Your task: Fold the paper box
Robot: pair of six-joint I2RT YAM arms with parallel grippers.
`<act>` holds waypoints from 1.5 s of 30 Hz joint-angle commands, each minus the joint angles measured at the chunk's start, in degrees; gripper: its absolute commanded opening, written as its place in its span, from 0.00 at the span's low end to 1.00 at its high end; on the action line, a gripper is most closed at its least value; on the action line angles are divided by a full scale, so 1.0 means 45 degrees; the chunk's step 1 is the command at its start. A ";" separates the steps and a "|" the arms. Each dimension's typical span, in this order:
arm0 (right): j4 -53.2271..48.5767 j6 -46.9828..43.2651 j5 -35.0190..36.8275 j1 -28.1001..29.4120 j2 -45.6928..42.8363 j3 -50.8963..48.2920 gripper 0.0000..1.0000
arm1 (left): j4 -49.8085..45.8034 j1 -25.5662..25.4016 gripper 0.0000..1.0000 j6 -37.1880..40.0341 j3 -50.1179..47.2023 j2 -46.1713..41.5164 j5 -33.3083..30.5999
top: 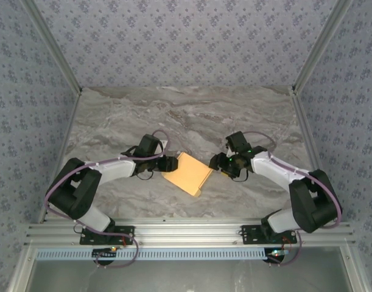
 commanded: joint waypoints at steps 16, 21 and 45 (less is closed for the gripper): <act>0.4407 0.1320 -0.3430 -0.0138 -0.0698 -0.2175 0.70 | 0.1730 0.1748 0.38 -0.0838 -0.1395 0.1249 0.2391; 0.5656 0.1994 -0.3811 0.0322 -0.0087 -0.2297 0.71 | 0.3048 0.2296 0.37 -0.1450 -0.2050 0.1635 0.2923; 0.7296 0.3057 -0.3989 0.0501 0.1048 -0.1953 0.73 | 0.7459 0.4143 0.28 -0.3441 -0.3143 0.3634 0.5776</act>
